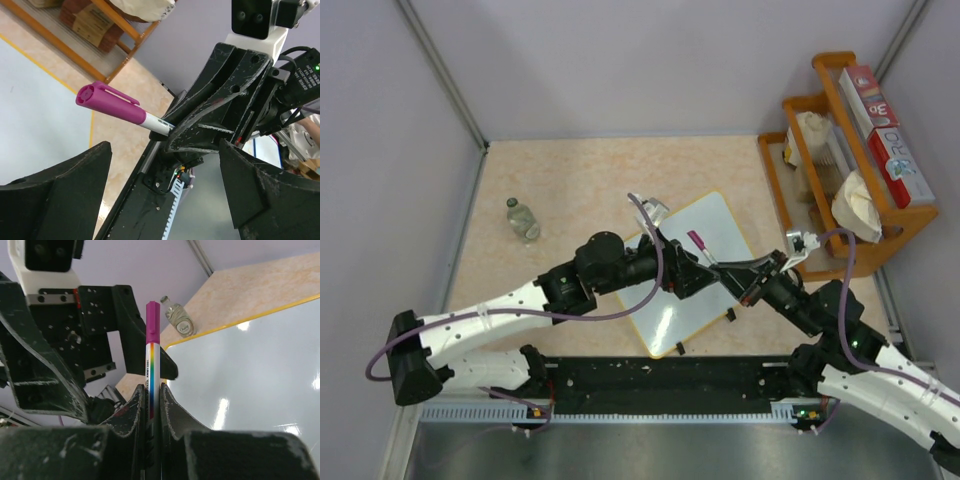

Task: Write a sentence on the whiteboard
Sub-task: Pick up the whiteboard marker at the center of the board.

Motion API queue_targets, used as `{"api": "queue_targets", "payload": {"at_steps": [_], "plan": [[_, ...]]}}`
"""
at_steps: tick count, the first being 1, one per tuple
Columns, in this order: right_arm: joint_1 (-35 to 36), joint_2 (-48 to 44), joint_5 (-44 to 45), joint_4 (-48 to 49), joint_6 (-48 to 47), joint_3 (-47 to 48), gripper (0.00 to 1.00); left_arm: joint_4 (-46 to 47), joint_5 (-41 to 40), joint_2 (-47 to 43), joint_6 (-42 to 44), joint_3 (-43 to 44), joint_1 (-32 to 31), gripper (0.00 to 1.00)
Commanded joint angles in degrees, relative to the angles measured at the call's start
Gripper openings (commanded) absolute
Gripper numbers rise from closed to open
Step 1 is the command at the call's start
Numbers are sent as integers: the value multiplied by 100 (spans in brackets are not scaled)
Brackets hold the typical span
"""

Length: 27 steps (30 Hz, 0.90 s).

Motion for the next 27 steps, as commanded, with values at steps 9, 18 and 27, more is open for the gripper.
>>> {"api": "queue_targets", "payload": {"at_steps": [9, 18, 27], "plan": [[71, -311, 30, 549, 132, -101, 0, 1477, 297, 382, -392, 76, 43, 73], [71, -329, -23, 566, 167, -127, 0, 1812, 349, 346, -340, 5, 87, 65], [80, -293, -181, 575, 167, -101, 0, 1987, 472, 628, -419, 110, 87, 19]]}}
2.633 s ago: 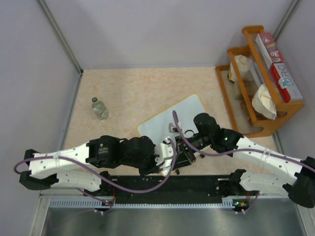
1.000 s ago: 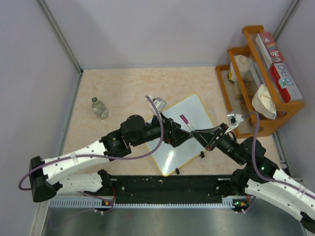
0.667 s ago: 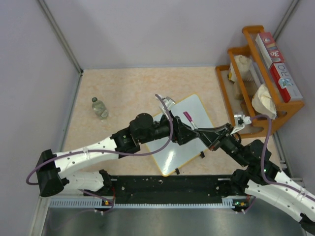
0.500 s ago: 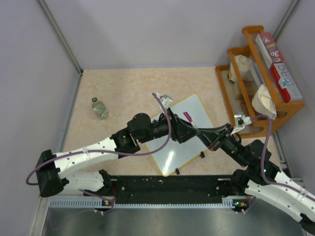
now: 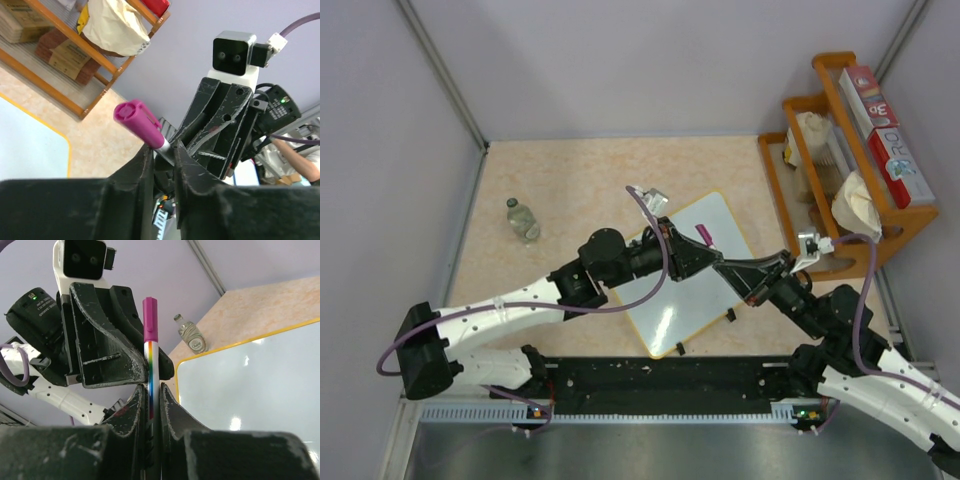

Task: Write a sentence on the whiteboard
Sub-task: Pick up the whiteboard marker at the center of the board.

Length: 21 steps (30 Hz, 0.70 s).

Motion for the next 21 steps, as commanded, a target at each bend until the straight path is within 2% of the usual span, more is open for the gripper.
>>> {"api": "queue_targets", "payload": {"at_steps": [1, 2, 6, 9, 10, 15, 19, 21], "plan": [[71, -14, -175, 83, 12, 11, 0, 498, 140, 49, -14, 169, -31, 5], [80, -5, -201, 74, -31, 19, 0, 490, 79, 40, -6, 169, -31, 1], [71, -5, -262, -92, -137, 81, 51, 227, -70, -144, 117, 213, -23, 0], [71, -5, -280, -215, -207, 134, 78, -106, -132, -311, 302, 283, -22, 0], [71, -5, -254, -277, -216, 160, 83, -230, -132, -355, 354, 345, -22, 0], [71, -5, -184, -514, -462, 362, 99, -1213, -88, -601, 829, 626, -22, 0], [71, 74, -157, -997, -822, 721, 99, -2756, 43, -777, 1329, 1178, -14, 0], [71, 170, -244, -1304, -1033, 889, 99, -3217, 140, -856, 1628, 1355, 4, 0]]}}
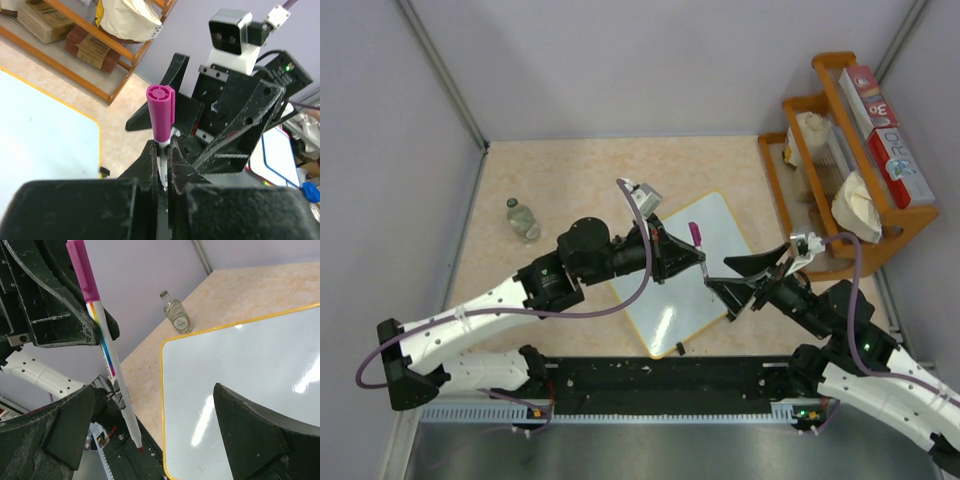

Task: Write a sentence on the whiteboard
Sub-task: Pick up the whiteboard marker at the center of the board.

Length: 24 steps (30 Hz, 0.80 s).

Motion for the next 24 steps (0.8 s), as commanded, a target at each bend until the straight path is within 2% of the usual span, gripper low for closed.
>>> {"api": "queue_targets", "payload": {"at_steps": [1, 7, 8, 13, 17, 21, 24], "plan": [[69, 282, -111, -490, -559, 760, 99, -1752, 218, -312, 800, 756, 26, 0], [69, 1002, -376, -1167, -692, 1393, 99, -3092, 562, -260, 1293, 1408, 26, 0], [69, 1108, -349, -1255, -683, 1482, 96, -3285, 570, -251, 1311, 1443, 34, 0], [60, 1654, -568, -1668, -866, 1956, 99, -3664, 808, -207, 1460, 1654, 26, 0], [69, 1698, -1567, -1336, -1095, 1913, 98, -3884, 913, -120, 1522, 1795, 35, 0], [69, 1706, -2685, -773, -1245, 1738, 93, -4016, 957, -14, 1531, 1900, 52, 0], [69, 1987, -3327, -676, -1193, 1807, 99, -3964, 1281, 74, 1557, 1962, 70, 0]]}}
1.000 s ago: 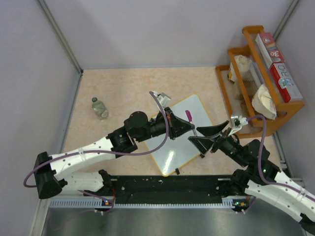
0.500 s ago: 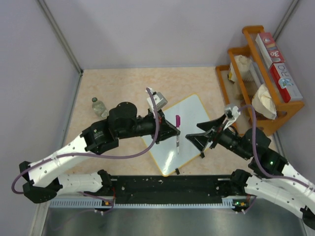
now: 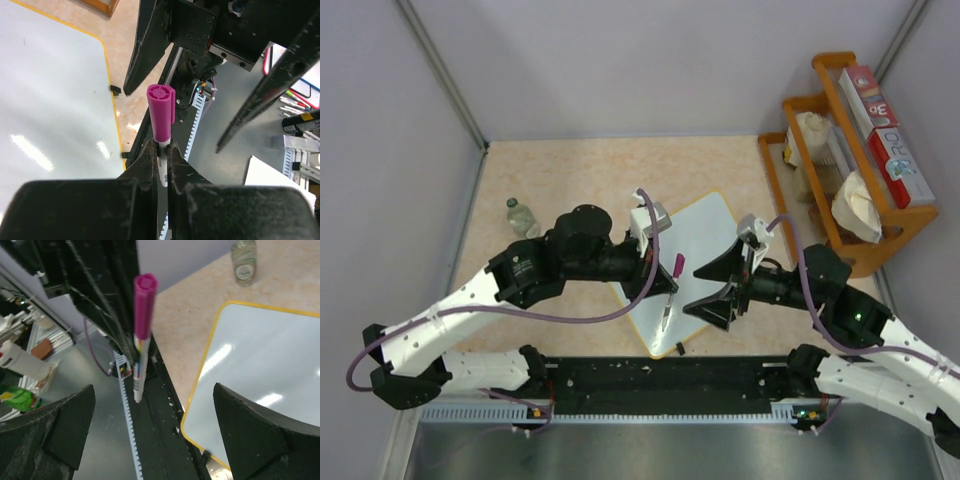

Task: Write a sentence on the whiteboard
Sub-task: Pick up the whiteboard marker at the center of the board.

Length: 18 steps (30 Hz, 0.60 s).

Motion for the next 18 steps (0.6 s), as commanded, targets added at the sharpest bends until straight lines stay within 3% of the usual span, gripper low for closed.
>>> {"api": "queue_targets", "payload": {"at_steps": [1, 10, 13, 16, 18], "plan": [[69, 346, -1307, 614, -65, 129, 99, -34, 478, 115, 160, 321, 33, 0], [69, 470, -1773, 1562, 594, -231, 96, 45, 909, 177, 231, 462, 94, 0], [60, 576, -2045, 2080, 778, -380, 81, 10, 1111, 291, 275, 523, 112, 0], [60, 585, -2133, 2109, 762, -407, 59, -122, 1225, 423, 354, 628, 129, 0], [60, 620, -2125, 2038, 744, -407, 54, -113, 1287, 485, 372, 646, 138, 0]]}}
